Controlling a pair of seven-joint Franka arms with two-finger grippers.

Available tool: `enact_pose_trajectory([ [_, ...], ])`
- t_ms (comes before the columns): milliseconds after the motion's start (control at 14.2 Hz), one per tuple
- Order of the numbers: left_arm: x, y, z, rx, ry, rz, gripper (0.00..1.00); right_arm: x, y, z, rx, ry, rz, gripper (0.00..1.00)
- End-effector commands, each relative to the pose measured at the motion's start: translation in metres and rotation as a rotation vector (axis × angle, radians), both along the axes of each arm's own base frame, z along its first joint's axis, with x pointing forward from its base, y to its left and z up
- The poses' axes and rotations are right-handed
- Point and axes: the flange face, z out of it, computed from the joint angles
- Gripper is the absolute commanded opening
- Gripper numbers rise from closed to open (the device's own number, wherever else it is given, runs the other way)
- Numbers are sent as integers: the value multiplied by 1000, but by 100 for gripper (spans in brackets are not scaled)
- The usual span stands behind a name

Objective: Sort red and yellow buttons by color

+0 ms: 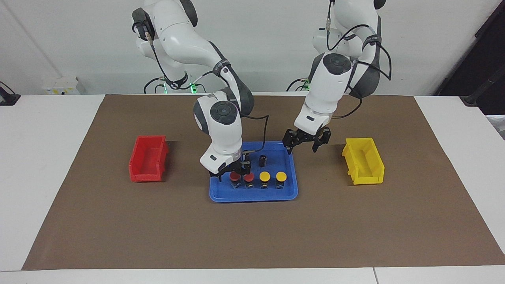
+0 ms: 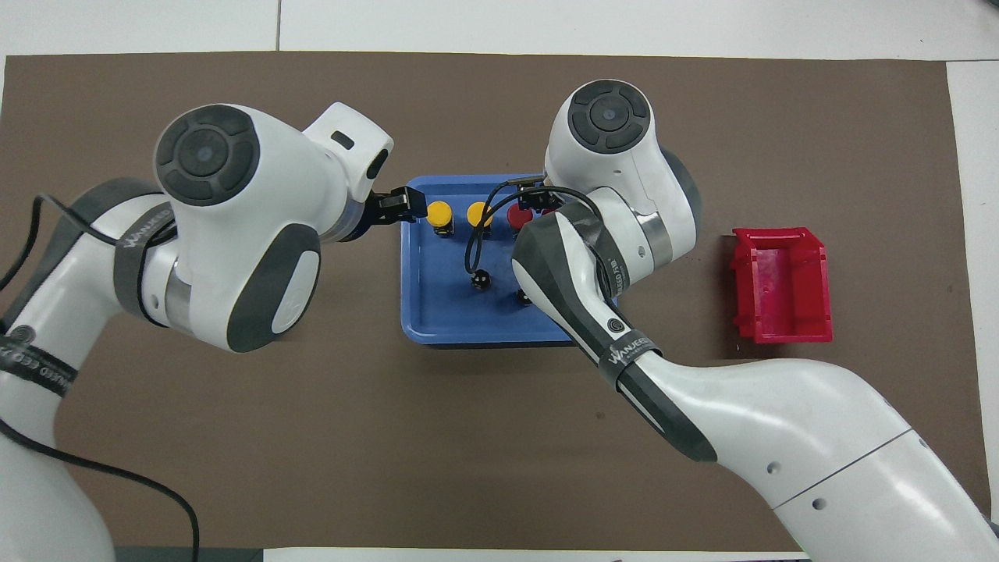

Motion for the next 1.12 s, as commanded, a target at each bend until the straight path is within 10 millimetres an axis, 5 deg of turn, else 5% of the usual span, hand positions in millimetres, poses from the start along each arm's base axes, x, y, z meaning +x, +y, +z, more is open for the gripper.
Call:
enact_pose_trajectory([
  [0, 23, -27, -21, 14, -2, -1, 99, -11, -4, -2, 13, -10, 21, 79],
  [281, 36, -40, -54, 37, 8, 16, 97, -16, -3, -4, 9, -3, 26, 79],
  [491, 37, -39, -56, 34, 12, 25, 92, -22, 4, -6, 11, 8, 38, 79],
  [702, 38, -39, -55, 16, 2, 69, 73, -25, 5, -8, 13, 14, 40, 70],
  [842, 37, -40, -61, 16, 3, 74, 71, -27, 5, -9, 12, 17, 46, 67],
  [982, 37, -40, -61, 13, 0, 77, 65, -24, -1, -8, 10, 17, 87, 56],
  [1053, 37, -40, -62, 11, 0, 89, 63, -21, -7, -9, 8, 18, 94, 41],
])
